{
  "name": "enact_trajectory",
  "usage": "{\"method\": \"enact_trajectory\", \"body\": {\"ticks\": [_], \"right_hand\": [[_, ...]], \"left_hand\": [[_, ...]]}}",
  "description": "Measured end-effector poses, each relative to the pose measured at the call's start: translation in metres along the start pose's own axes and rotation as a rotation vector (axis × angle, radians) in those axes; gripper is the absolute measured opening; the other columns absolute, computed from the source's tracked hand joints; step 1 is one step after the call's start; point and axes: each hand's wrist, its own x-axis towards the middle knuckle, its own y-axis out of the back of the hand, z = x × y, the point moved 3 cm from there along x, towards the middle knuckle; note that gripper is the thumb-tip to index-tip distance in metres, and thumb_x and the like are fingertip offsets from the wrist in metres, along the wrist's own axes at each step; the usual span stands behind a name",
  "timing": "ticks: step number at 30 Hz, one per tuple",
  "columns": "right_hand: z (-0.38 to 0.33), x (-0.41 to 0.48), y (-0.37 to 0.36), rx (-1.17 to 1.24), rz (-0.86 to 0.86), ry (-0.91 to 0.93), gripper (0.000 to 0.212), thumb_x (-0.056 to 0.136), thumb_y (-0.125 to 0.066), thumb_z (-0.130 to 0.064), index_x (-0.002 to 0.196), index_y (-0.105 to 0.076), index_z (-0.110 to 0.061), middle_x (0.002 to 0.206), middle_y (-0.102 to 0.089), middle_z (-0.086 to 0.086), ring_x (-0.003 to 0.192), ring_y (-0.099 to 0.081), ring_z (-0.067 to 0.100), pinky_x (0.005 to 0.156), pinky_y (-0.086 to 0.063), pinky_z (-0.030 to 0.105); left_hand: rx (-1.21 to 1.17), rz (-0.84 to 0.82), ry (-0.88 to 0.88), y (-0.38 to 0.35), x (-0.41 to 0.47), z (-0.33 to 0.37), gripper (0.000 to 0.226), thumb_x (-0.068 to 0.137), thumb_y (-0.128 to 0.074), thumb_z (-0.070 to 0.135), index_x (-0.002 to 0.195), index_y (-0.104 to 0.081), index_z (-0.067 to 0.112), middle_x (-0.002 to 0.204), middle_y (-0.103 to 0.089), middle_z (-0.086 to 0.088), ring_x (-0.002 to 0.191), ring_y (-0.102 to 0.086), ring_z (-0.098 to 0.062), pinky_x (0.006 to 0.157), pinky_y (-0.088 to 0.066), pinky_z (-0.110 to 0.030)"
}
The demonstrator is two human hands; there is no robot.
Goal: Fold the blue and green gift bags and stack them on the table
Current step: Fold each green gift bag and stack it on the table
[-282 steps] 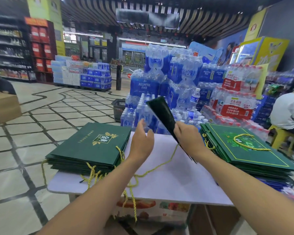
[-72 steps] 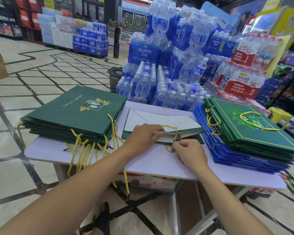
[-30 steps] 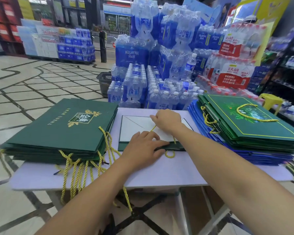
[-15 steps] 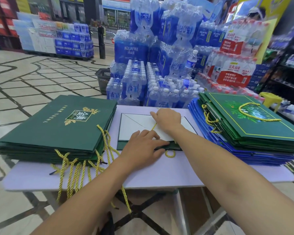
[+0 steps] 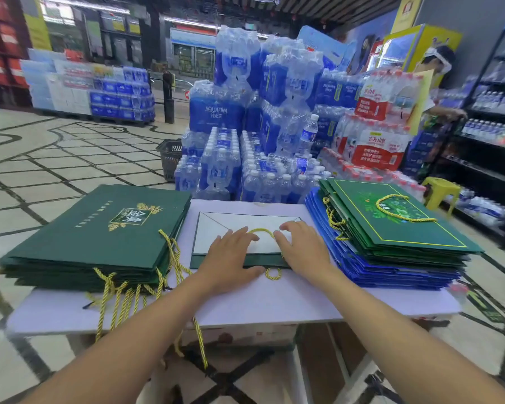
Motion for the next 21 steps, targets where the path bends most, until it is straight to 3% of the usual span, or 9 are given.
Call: {"method": "enact_trajectory", "body": {"ticks": [6, 9, 13, 15, 18, 21], "right_hand": [[0.014, -0.042, 0.005, -0.018, 0.107, 0.037, 0.038, 0.100, -0.050, -0.046, 0.131, -0.060, -0.026, 0.133, -0.059, -0.006, 0.122, -0.051, 0.021, 0.100, -0.041, 0.043], [0.011, -0.045, 0.017, 0.004, 0.156, 0.061, 0.038, 0.099, -0.052, -0.043, 0.131, -0.060, -0.025, 0.135, -0.058, -0.006, 0.126, -0.050, 0.022, 0.104, -0.037, 0.041], [-0.009, -0.044, 0.056, -0.077, 0.408, 0.226, 0.047, 0.091, -0.050, -0.035, 0.134, -0.059, -0.017, 0.148, -0.049, 0.006, 0.141, -0.041, 0.030, 0.117, -0.031, 0.051], [-0.022, -0.040, 0.076, -0.050, 0.485, 0.296, 0.054, 0.090, -0.052, -0.031, 0.141, -0.054, -0.014, 0.155, -0.042, 0.008, 0.146, -0.036, 0.030, 0.120, -0.029, 0.049], [-0.038, -0.029, 0.094, 0.117, 0.457, 0.284, 0.064, 0.093, -0.052, -0.033, 0.152, -0.042, -0.012, 0.162, -0.034, 0.004, 0.150, -0.029, 0.023, 0.121, -0.024, 0.038], [-0.047, -0.017, 0.097, 0.229, 0.336, 0.279, 0.063, 0.102, -0.053, -0.033, 0.158, -0.033, -0.015, 0.165, -0.028, -0.001, 0.154, -0.019, 0.015, 0.126, -0.016, 0.032]], "left_hand": [[0.230, -0.107, -0.041, 0.009, 0.005, 0.011, 0.059, 0.098, -0.047, 0.066, 0.149, -0.042, 0.037, 0.154, -0.047, 0.009, 0.139, -0.043, -0.027, 0.111, -0.038, -0.044], [0.219, -0.115, -0.021, 0.015, 0.007, 0.019, 0.053, 0.103, -0.037, 0.063, 0.148, -0.045, 0.036, 0.150, -0.052, 0.009, 0.134, -0.050, -0.029, 0.106, -0.042, -0.044], [0.091, 0.045, -0.038, 0.041, 0.013, 0.034, 0.034, 0.108, -0.034, 0.053, 0.121, -0.058, 0.032, 0.120, -0.068, 0.007, 0.111, -0.063, -0.025, 0.088, -0.051, -0.043], [0.006, 0.134, -0.007, 0.060, 0.018, 0.040, 0.034, 0.108, -0.033, 0.051, 0.119, -0.059, 0.031, 0.117, -0.070, 0.005, 0.109, -0.064, -0.027, 0.087, -0.050, -0.043], [-0.140, 0.314, 0.039, 0.092, 0.023, 0.045, 0.040, 0.109, -0.027, 0.051, 0.119, -0.060, 0.029, 0.101, -0.069, 0.001, 0.100, -0.064, -0.032, 0.079, -0.047, -0.042], [-0.369, 0.505, 0.092, 0.125, 0.021, 0.059, 0.039, 0.111, -0.027, 0.041, 0.086, -0.052, 0.023, 0.083, -0.057, 0.002, 0.088, -0.057, -0.028, 0.072, -0.035, -0.039]]}}
